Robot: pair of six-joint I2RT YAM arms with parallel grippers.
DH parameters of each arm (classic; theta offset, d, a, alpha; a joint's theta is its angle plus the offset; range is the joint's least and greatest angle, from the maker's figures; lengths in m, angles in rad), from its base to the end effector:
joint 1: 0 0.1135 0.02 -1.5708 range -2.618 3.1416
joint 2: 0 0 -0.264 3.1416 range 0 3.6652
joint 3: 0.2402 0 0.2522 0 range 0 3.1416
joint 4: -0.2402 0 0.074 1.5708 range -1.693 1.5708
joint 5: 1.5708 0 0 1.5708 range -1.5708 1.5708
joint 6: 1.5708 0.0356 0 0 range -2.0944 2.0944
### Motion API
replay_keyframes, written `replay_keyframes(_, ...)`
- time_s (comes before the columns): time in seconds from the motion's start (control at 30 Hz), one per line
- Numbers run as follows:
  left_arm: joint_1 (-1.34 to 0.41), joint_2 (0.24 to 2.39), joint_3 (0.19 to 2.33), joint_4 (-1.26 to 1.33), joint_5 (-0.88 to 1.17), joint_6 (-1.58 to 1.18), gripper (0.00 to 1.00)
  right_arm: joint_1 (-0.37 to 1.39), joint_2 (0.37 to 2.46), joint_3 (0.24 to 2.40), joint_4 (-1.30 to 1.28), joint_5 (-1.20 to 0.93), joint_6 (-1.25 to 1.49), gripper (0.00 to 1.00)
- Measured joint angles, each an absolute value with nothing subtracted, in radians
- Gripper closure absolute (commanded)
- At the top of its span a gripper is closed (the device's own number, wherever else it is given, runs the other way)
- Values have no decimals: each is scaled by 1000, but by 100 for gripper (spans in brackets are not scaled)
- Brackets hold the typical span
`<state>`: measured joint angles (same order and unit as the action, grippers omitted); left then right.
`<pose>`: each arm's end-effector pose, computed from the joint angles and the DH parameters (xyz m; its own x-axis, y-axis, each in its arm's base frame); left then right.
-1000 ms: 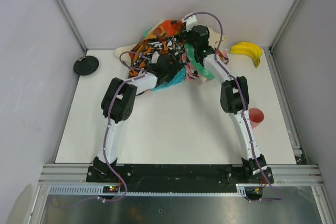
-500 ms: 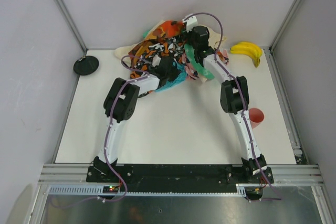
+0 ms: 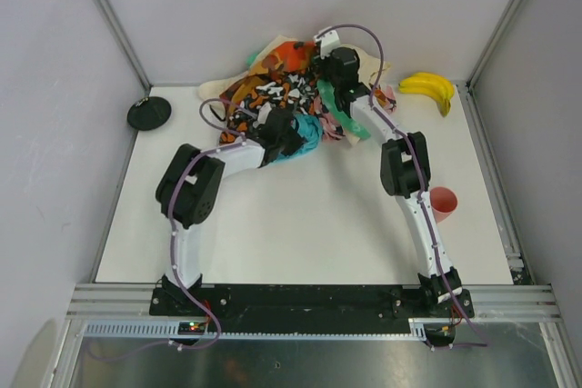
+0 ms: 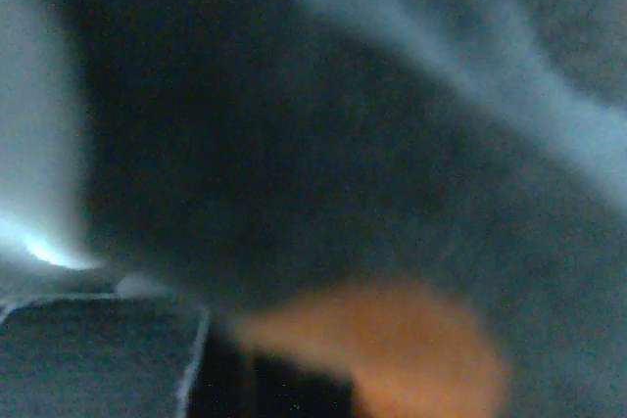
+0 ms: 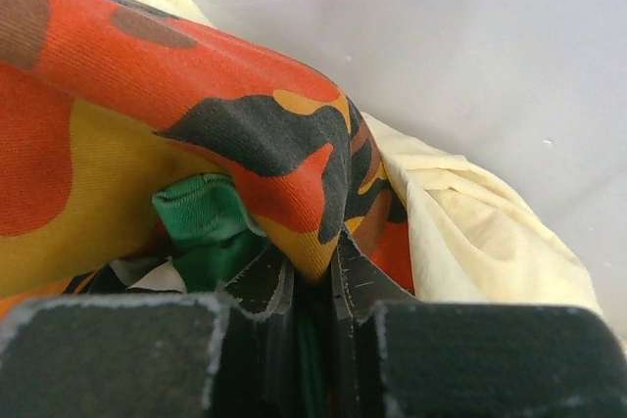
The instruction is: Pick out a specific cloth from the pile
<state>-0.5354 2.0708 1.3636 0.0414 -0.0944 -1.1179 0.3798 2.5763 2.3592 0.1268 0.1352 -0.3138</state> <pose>0.3955 -0.2307 0.1640 -0.6318 -0.6660 -0.3965 -0.2833 0.6746 -0.6817 0.5626 0.2194 0.2509 -0.0048 -0.3312 -0.9435 -0.2567 0.9123 -0.3190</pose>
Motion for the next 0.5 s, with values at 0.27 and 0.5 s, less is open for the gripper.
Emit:
replay_keyframes(0.27,-538,1852,1151,1,-62,-1029,99,392,2576,2350,117,130,-303,100)
replay_keyframes(0.5,-547,1695,1006,-96,67,-908,99,395,2576,2350,111,143,-296,100)
